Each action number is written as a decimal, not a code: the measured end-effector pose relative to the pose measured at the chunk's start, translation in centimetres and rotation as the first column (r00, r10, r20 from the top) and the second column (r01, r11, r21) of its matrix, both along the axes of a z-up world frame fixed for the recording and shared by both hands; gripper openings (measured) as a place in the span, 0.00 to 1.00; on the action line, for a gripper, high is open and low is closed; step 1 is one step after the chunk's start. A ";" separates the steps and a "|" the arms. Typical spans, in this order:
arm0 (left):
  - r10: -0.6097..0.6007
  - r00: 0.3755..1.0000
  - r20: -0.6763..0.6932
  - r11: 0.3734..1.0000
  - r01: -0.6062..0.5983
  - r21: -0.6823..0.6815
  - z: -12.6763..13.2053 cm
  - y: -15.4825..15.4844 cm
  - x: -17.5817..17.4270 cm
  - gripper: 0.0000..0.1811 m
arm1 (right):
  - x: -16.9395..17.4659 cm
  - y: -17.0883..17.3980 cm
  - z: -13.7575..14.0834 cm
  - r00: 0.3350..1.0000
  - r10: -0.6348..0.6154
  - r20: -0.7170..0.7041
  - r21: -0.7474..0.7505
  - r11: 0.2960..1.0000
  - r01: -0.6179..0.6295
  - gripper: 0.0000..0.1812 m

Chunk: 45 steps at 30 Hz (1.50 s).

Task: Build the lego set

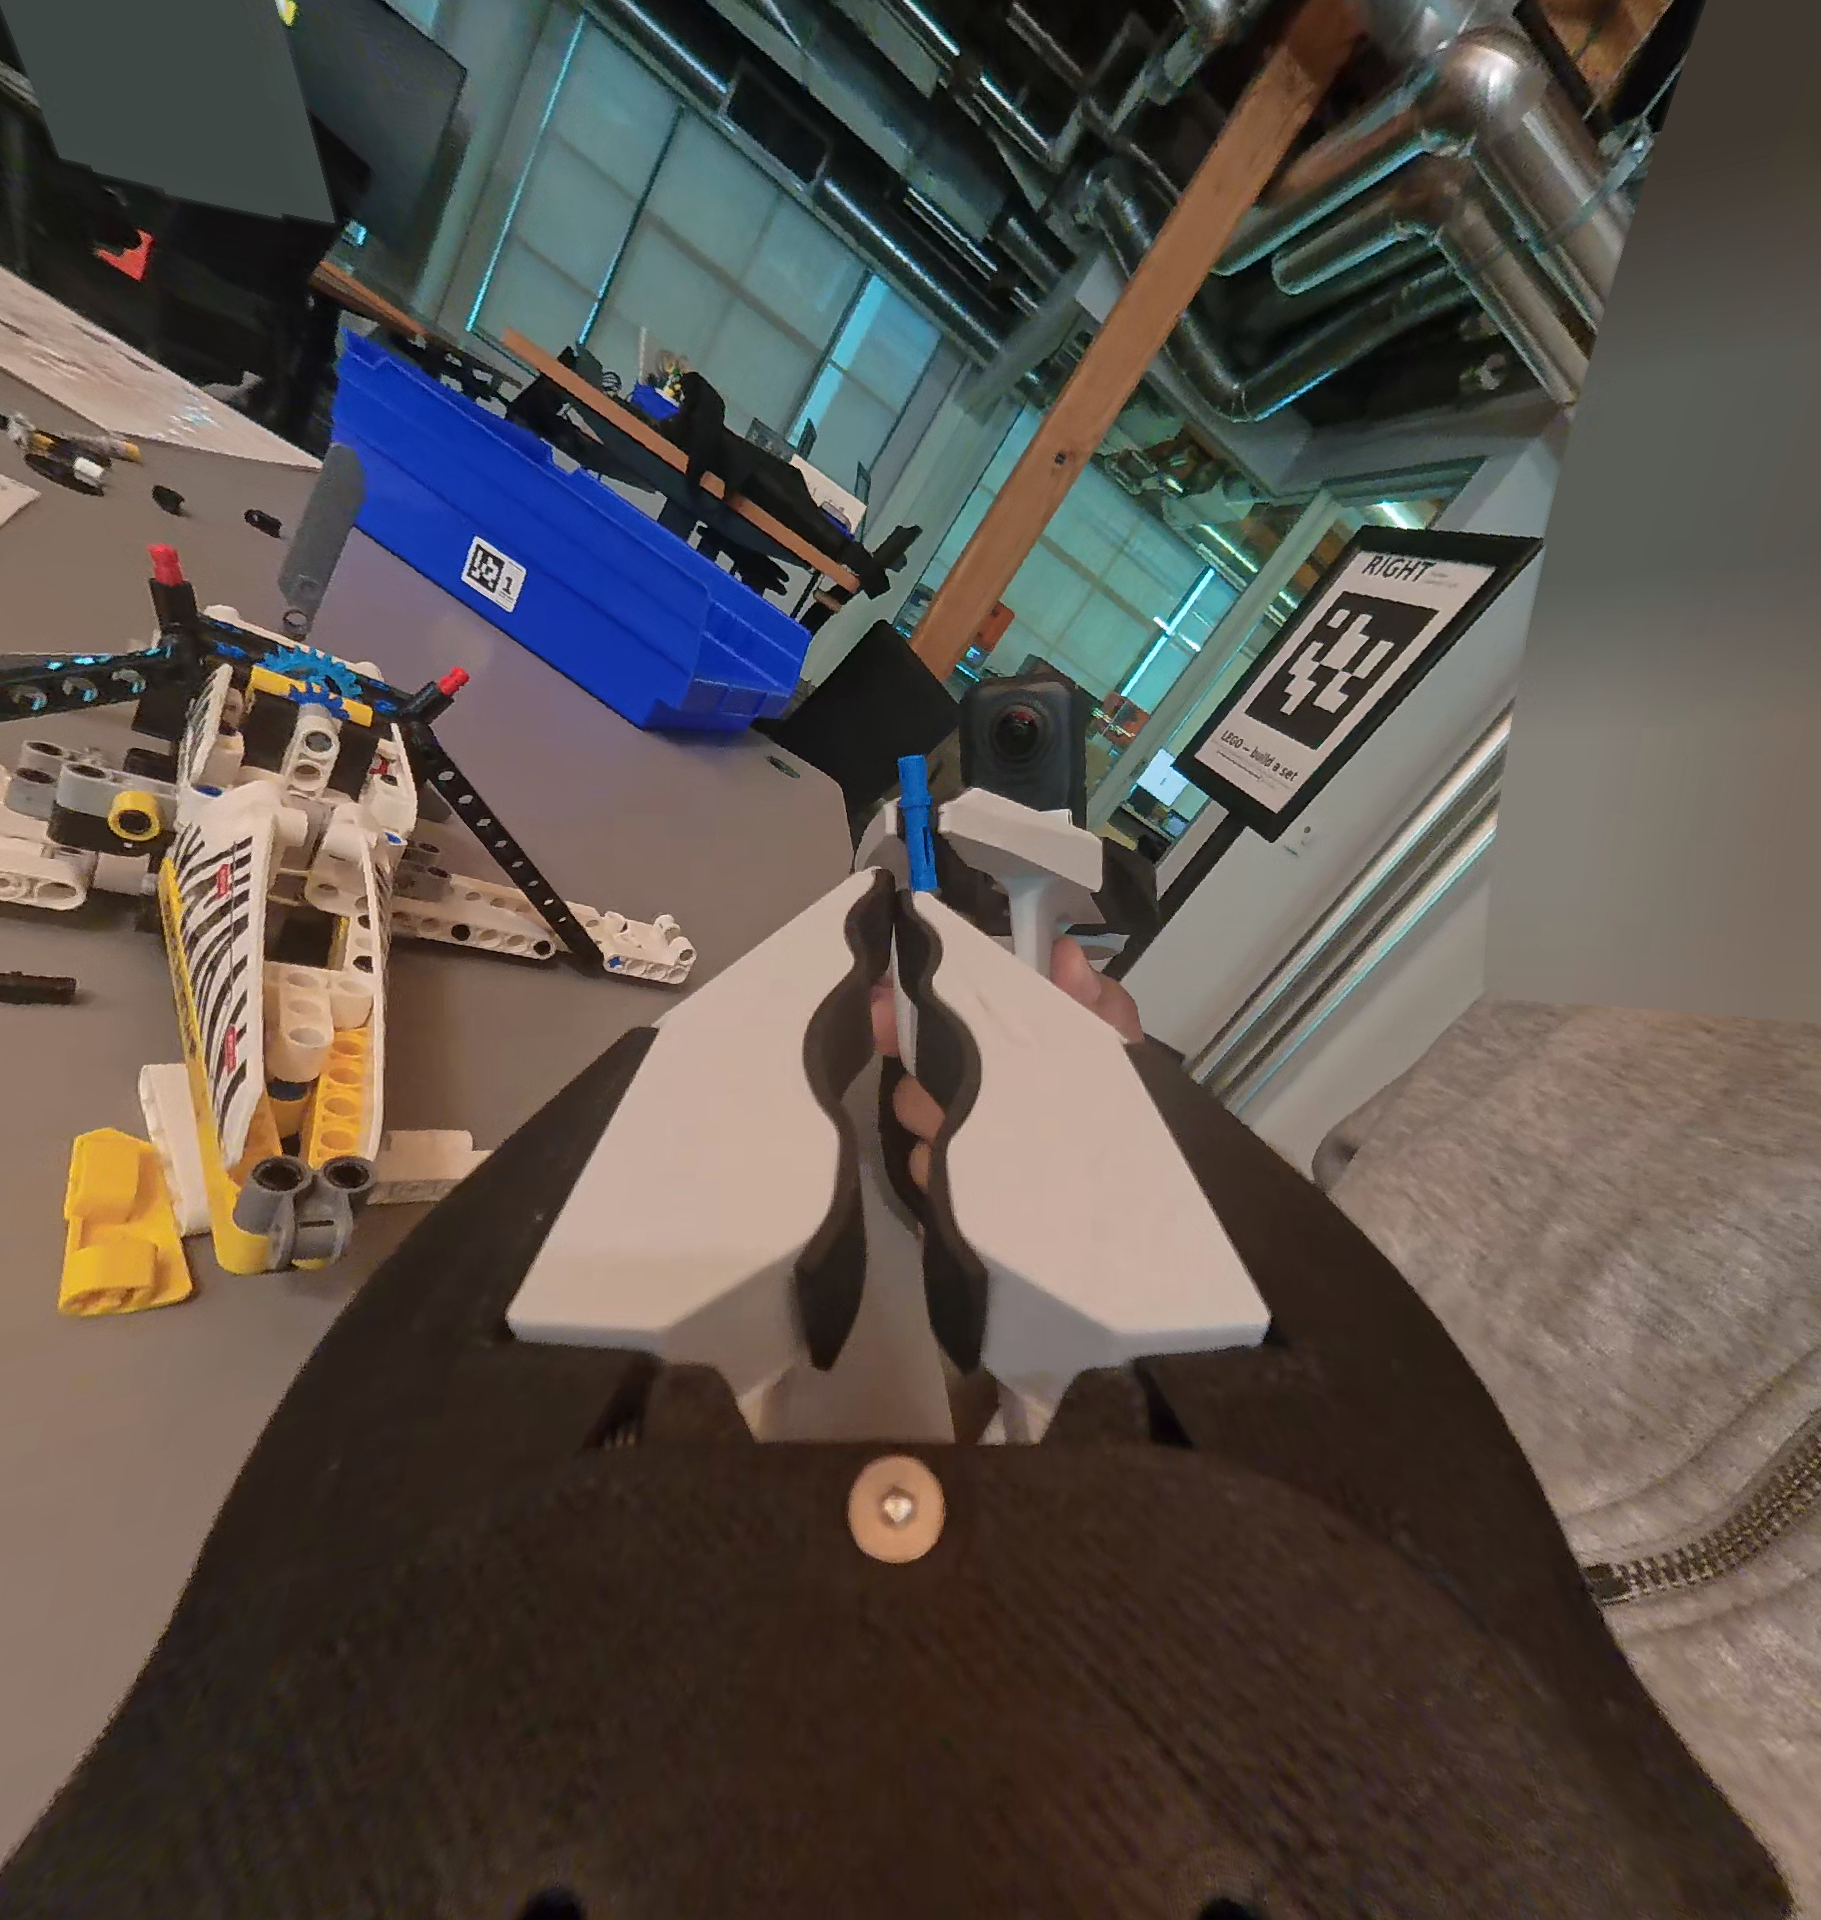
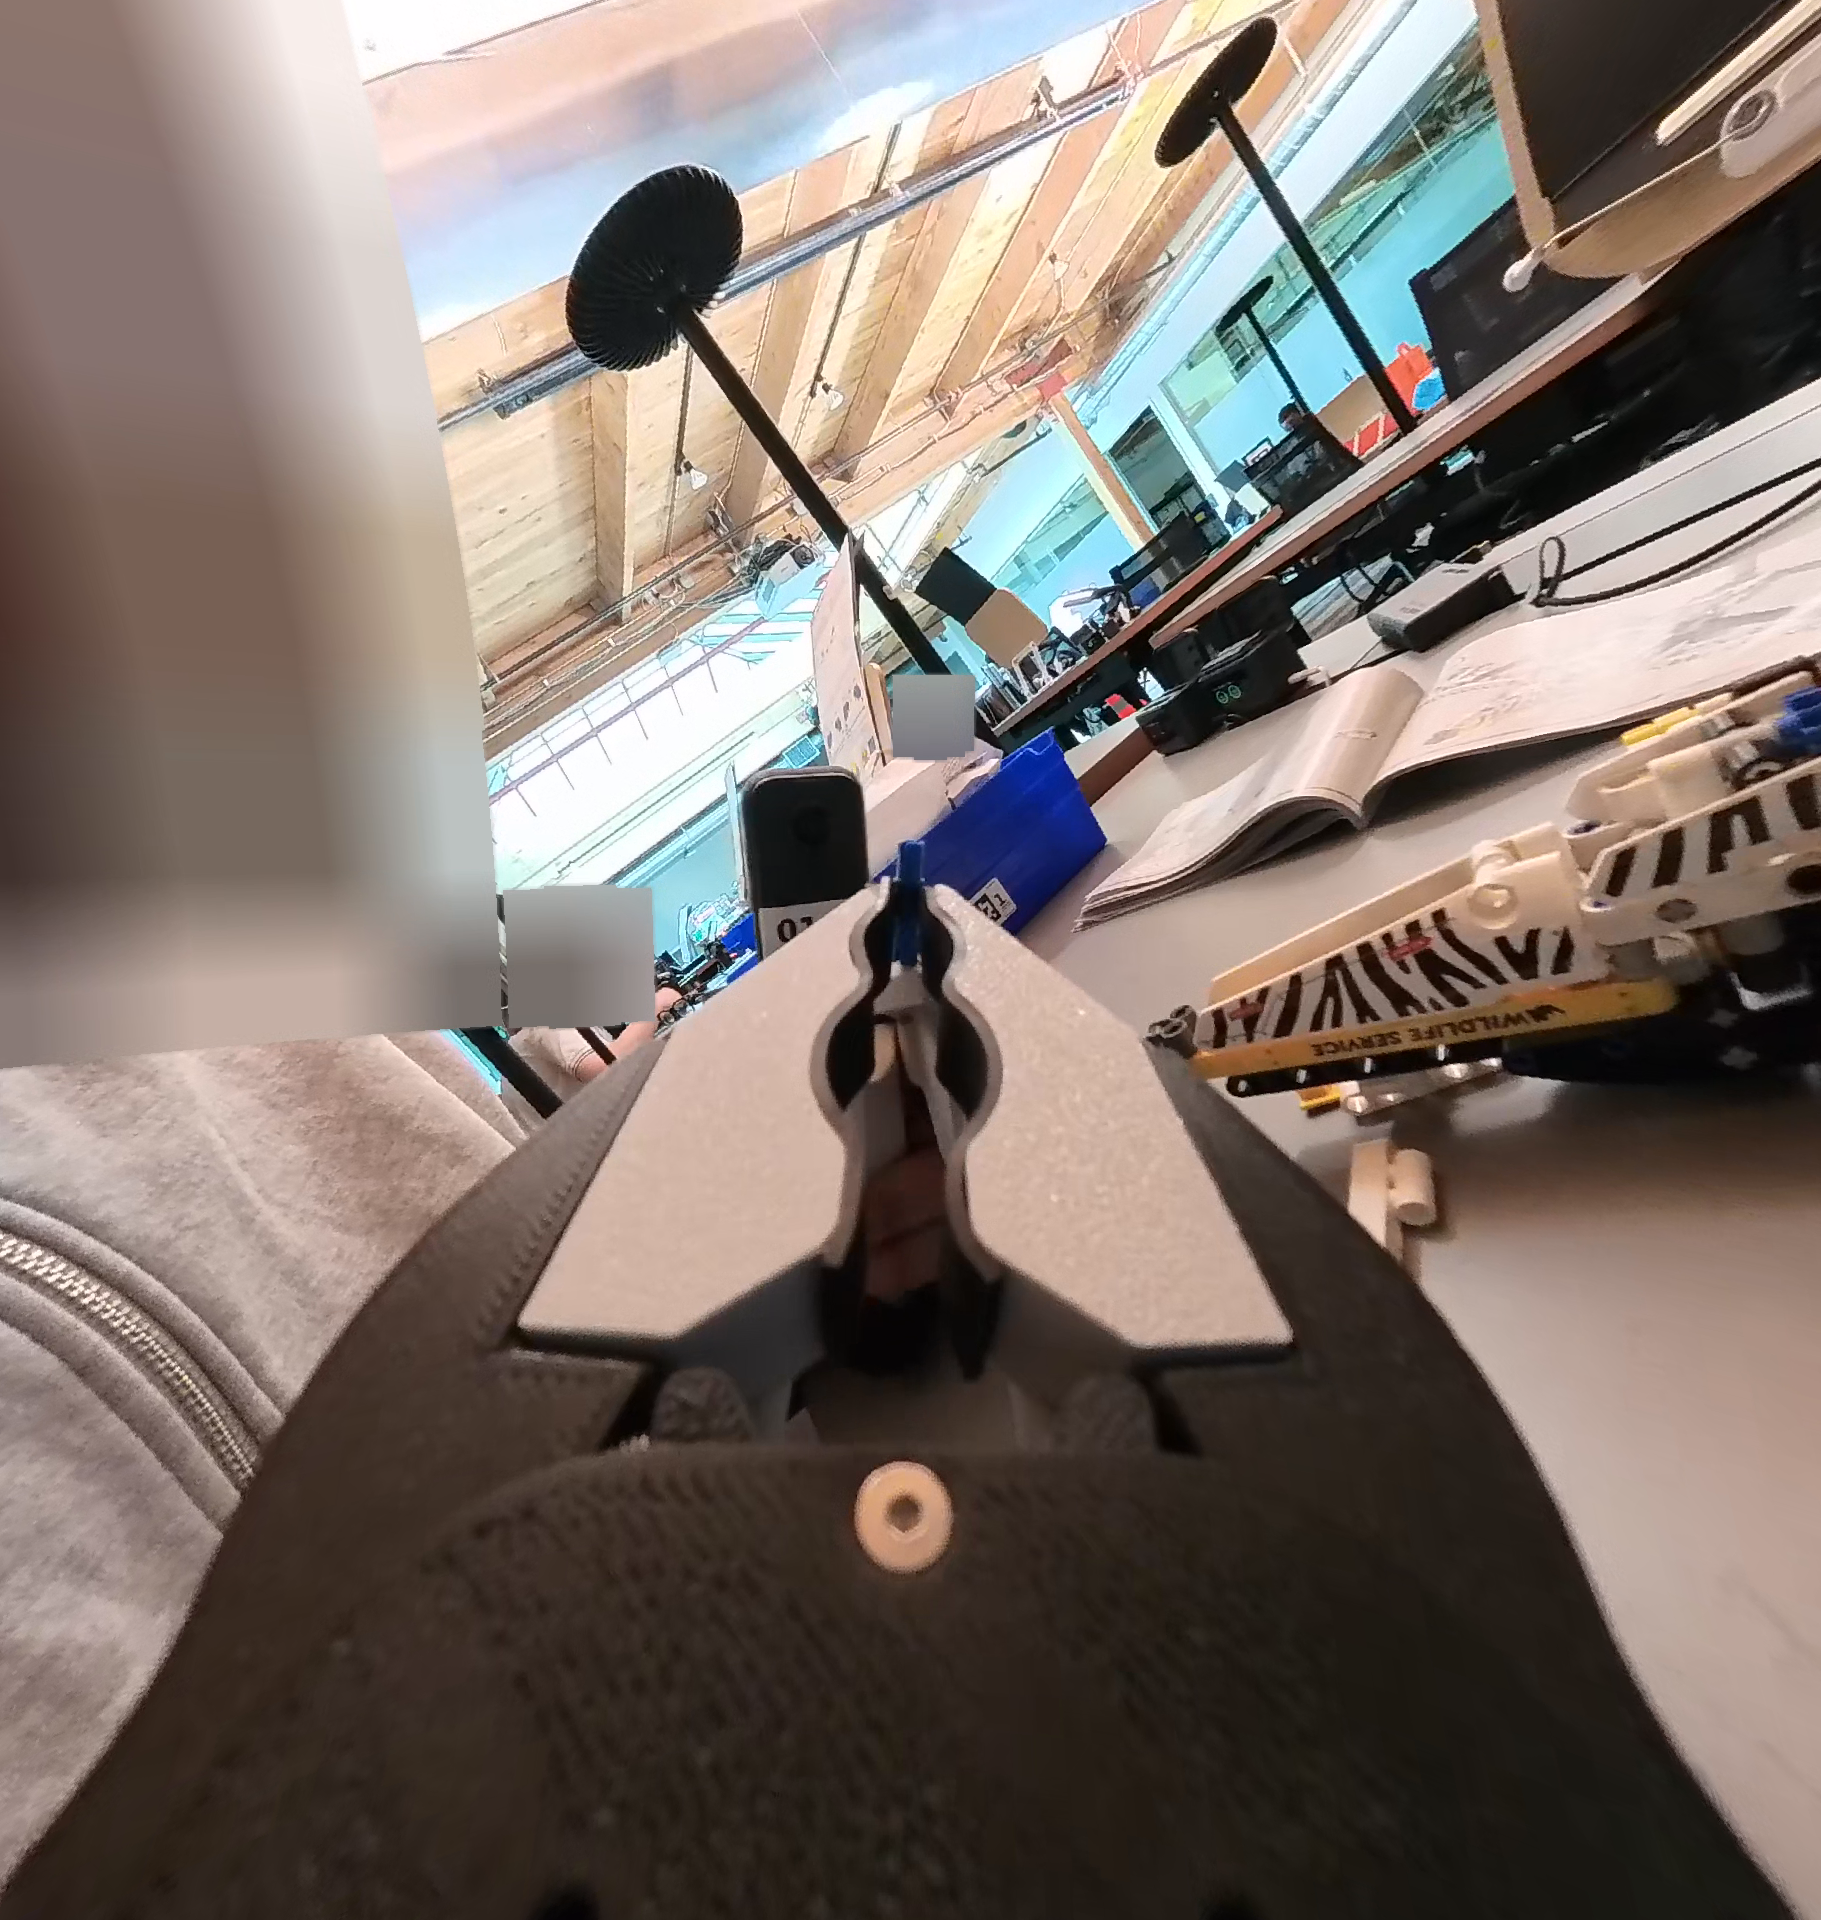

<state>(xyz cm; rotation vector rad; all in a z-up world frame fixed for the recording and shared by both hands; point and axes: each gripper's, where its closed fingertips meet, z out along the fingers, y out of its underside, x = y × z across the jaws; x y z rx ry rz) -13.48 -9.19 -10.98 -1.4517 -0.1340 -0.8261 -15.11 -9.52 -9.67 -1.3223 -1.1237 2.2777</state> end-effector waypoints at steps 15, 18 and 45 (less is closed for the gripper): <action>0.036 0.999 0.040 0.999 -0.036 0.019 0.3 -0.2 -1.0 0.00 | -0.1 0.3 -0.4 1.000 -0.012 0.013 0.010 1.000 0.012 0.01; 0.038 0.998 0.050 0.999 -0.039 0.020 0.3 -0.2 -1.1 0.00 | -0.2 0.5 -0.4 1.000 -0.017 0.014 0.012 1.000 0.017 0.01; 0.272 0.904 -0.331 0.958 -0.287 0.003 -0.5 0.4 -1.8 0.10 | -0.6 0.3 -0.9 0.991 0.098 0.097 -0.172 0.982 -0.080 0.00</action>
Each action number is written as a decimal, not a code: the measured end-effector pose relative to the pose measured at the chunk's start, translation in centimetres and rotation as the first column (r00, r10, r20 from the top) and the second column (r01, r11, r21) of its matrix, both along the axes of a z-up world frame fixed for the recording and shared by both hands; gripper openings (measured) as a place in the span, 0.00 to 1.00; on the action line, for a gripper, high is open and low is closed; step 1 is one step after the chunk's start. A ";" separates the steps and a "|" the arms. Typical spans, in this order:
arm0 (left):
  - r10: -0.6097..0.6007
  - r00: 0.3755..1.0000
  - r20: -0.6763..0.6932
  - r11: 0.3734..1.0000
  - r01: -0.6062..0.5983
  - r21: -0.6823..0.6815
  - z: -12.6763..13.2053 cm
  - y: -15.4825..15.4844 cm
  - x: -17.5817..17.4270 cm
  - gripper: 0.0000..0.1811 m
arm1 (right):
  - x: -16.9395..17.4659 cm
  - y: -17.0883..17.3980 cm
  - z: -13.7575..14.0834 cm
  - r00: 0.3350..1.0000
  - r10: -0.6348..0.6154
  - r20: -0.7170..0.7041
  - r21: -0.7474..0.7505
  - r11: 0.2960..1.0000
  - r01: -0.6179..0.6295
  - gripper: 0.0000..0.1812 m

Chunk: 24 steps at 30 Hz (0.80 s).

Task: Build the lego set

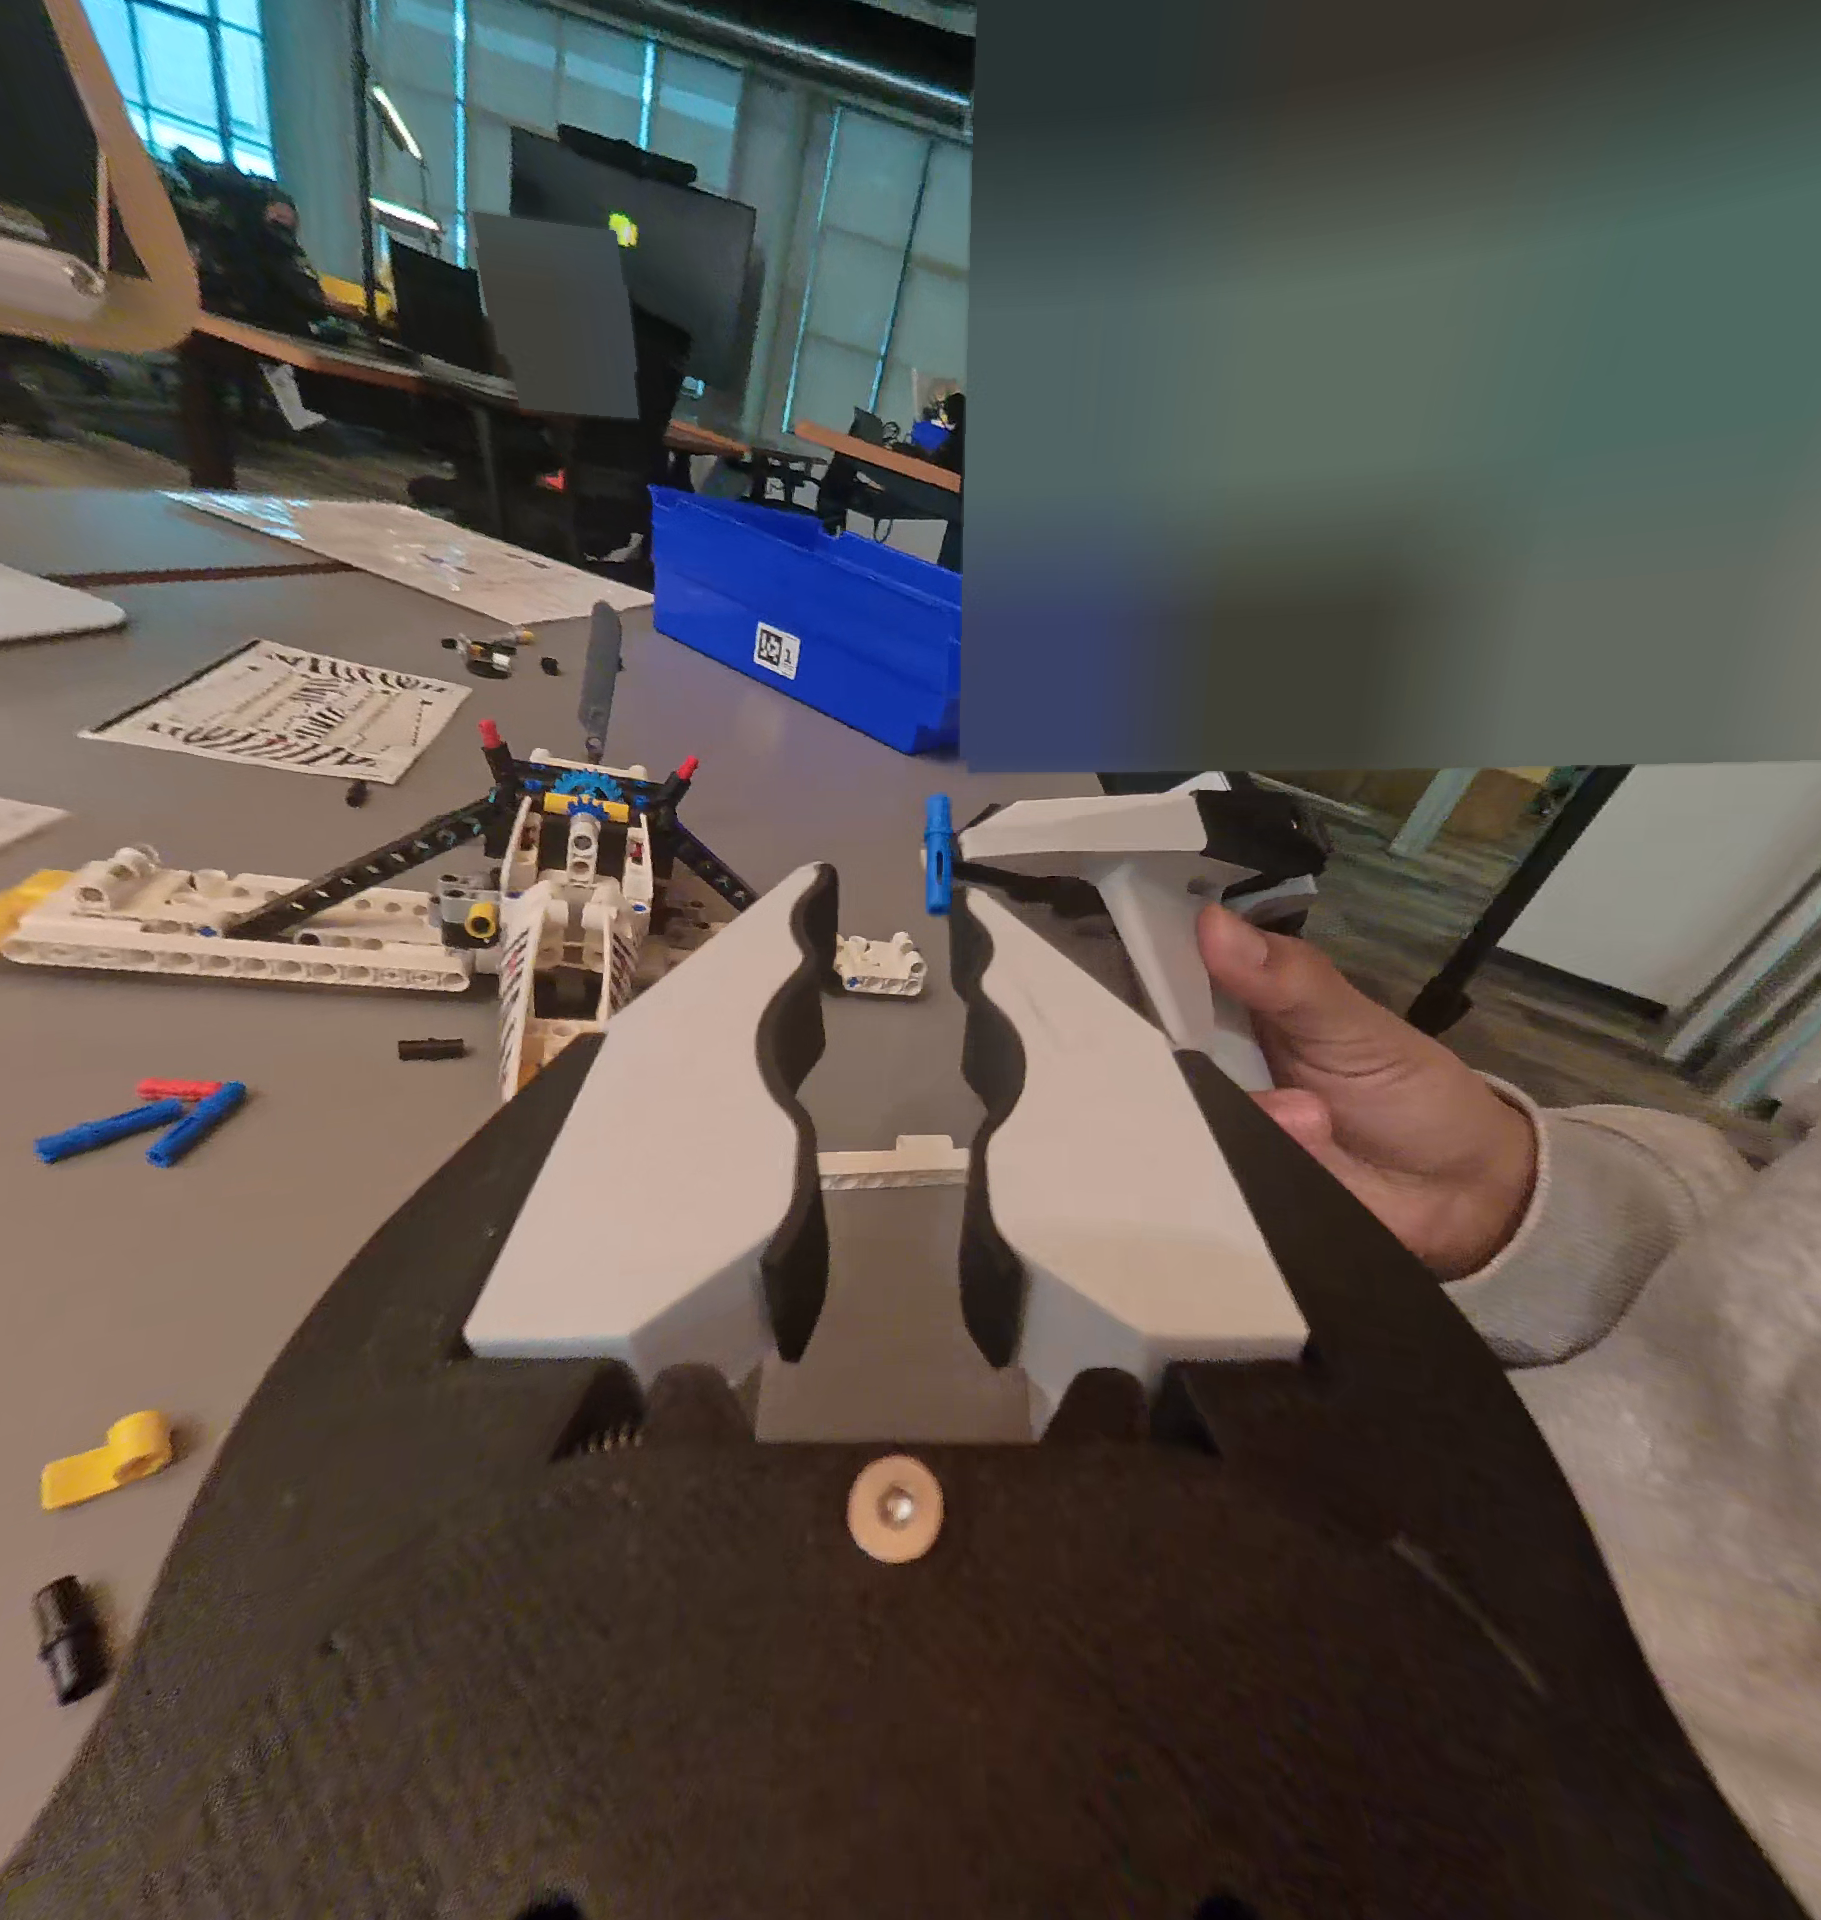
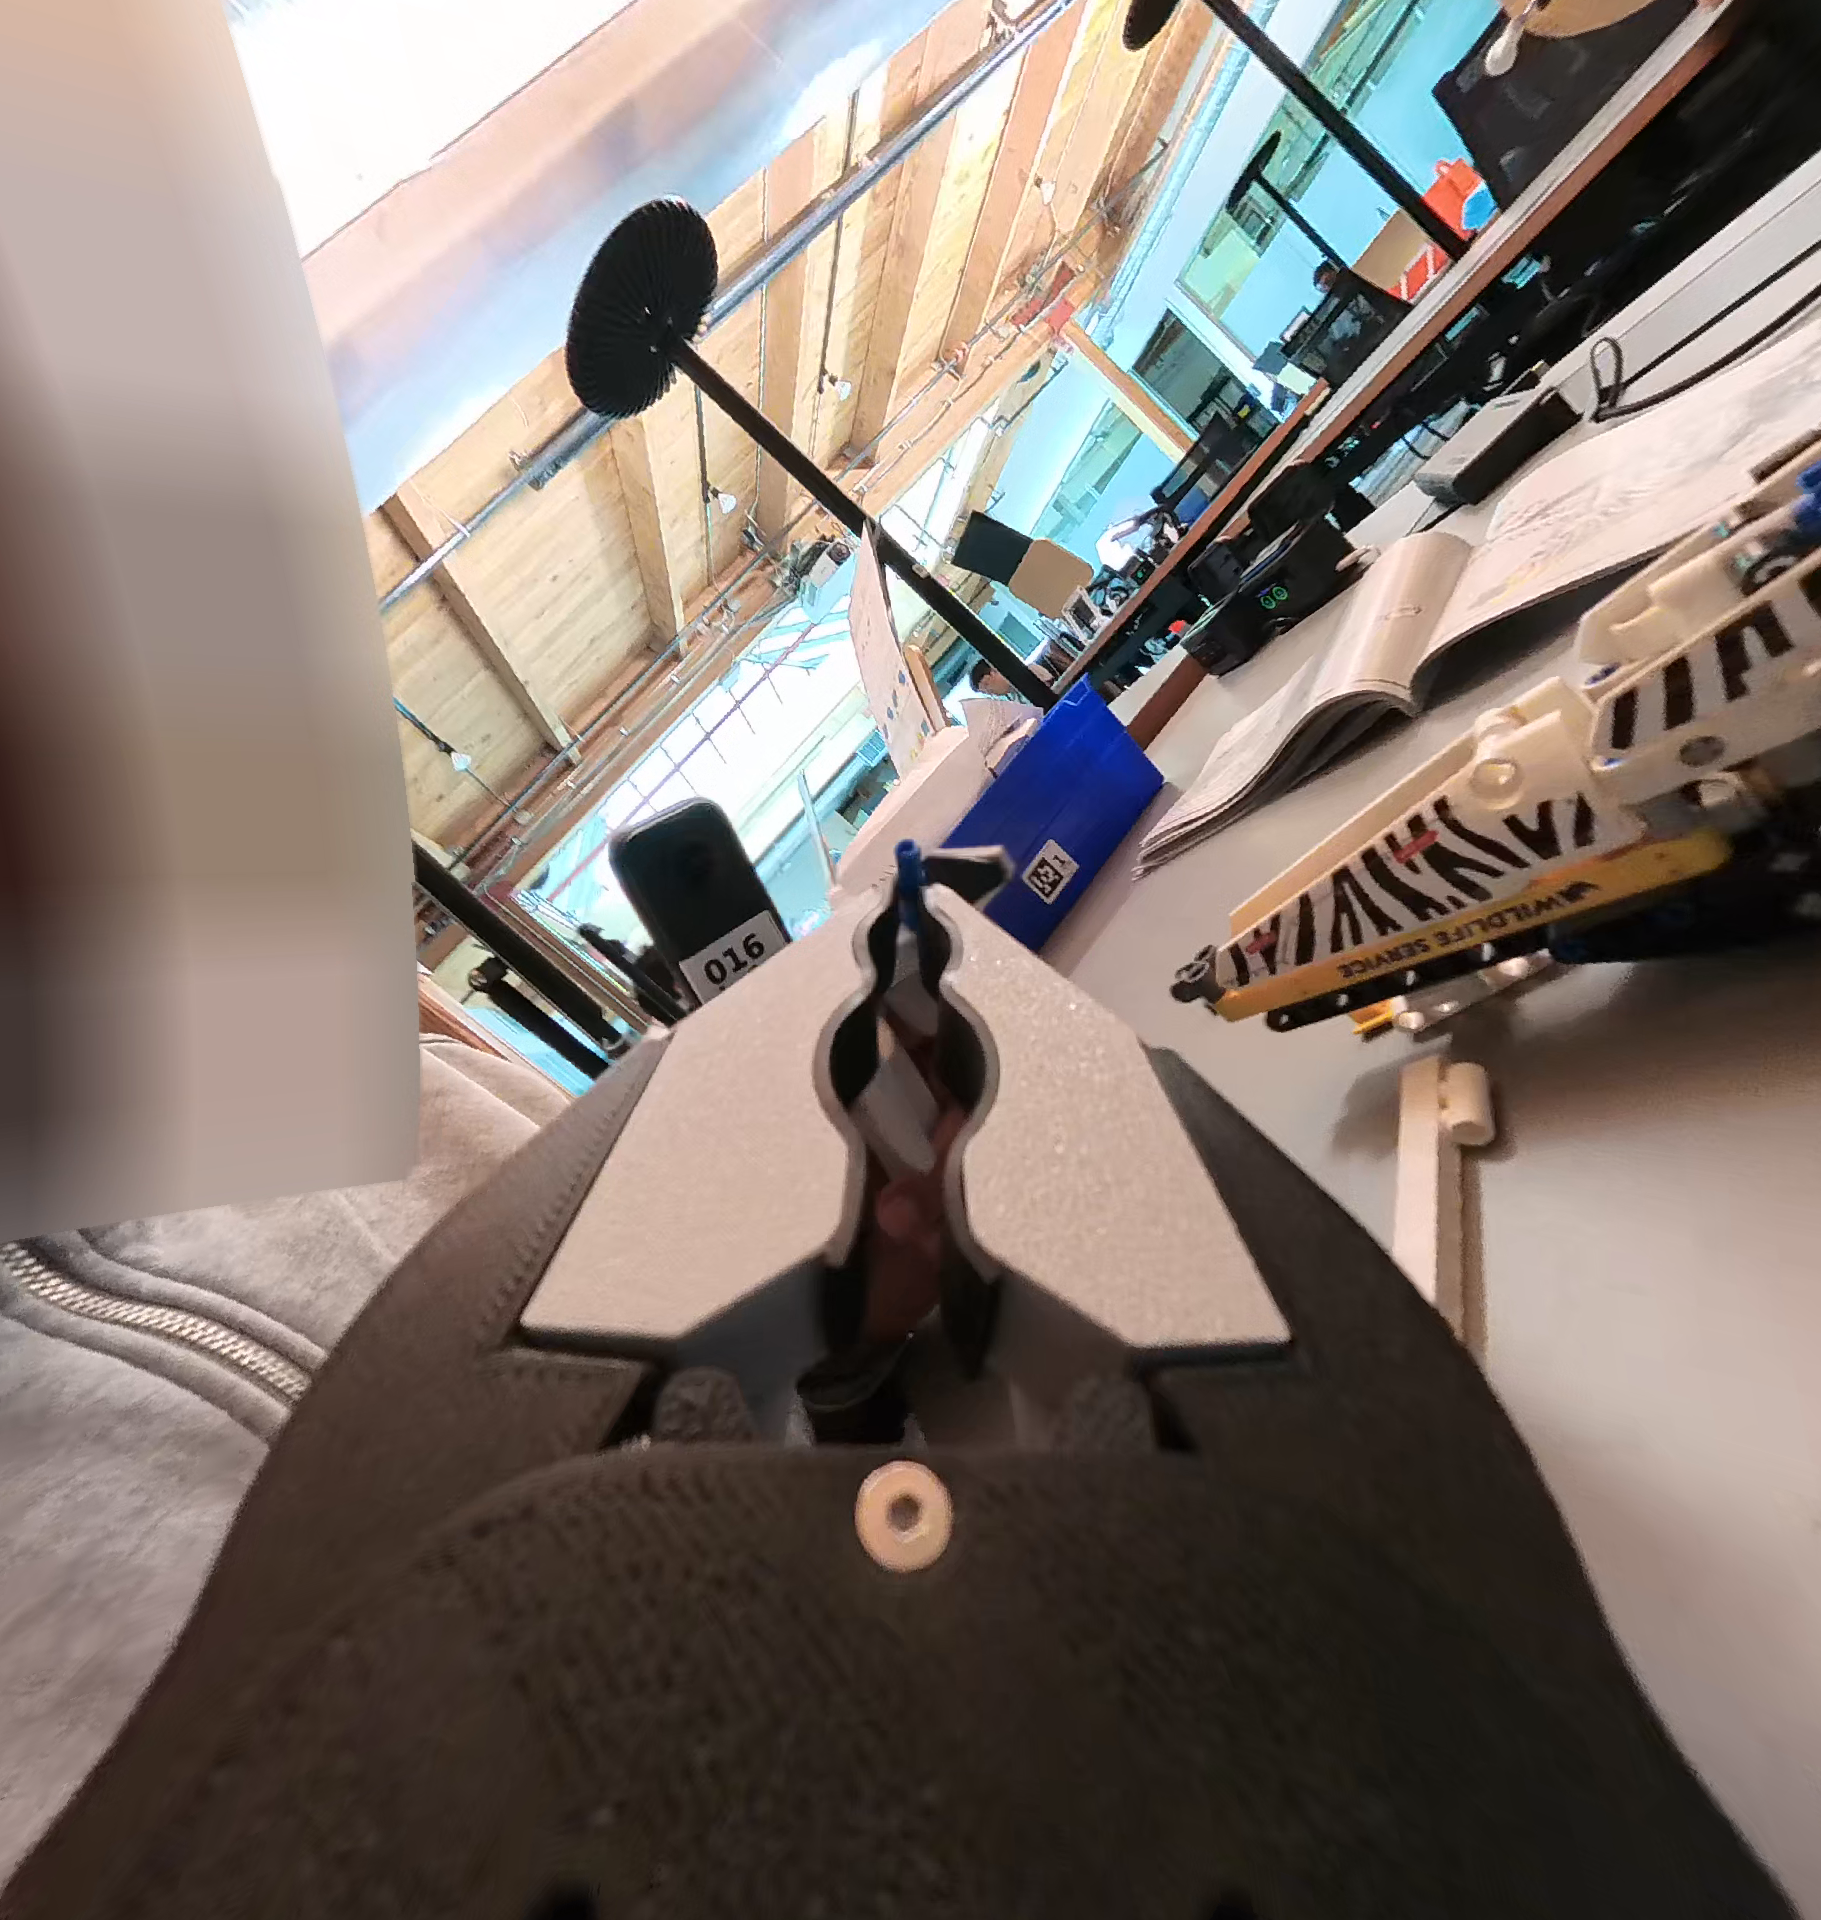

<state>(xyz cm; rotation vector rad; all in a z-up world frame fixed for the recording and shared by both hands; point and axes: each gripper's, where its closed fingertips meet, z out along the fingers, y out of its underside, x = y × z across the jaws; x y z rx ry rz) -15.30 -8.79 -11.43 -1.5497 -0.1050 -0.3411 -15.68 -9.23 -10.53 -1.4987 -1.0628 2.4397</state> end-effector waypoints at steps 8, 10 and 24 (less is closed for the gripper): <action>-0.092 0.996 -0.014 0.996 0.092 0.005 0.1 -0.1 1.6 0.01 | 0.7 0.2 -0.6 1.000 -0.002 0.032 0.034 0.999 0.001 0.00; -0.040 0.999 -0.020 0.999 0.040 0.003 0.1 -0.2 0.7 0.00 | 1.0 1.1 -0.9 0.998 -0.047 0.049 0.076 0.996 0.043 0.00; -0.051 0.996 0.071 0.999 0.052 -0.007 -0.3 -0.2 -0.2 0.03 | 7.8 10.2 -7.6 0.856 -0.458 0.240 0.759 0.638 0.129 0.05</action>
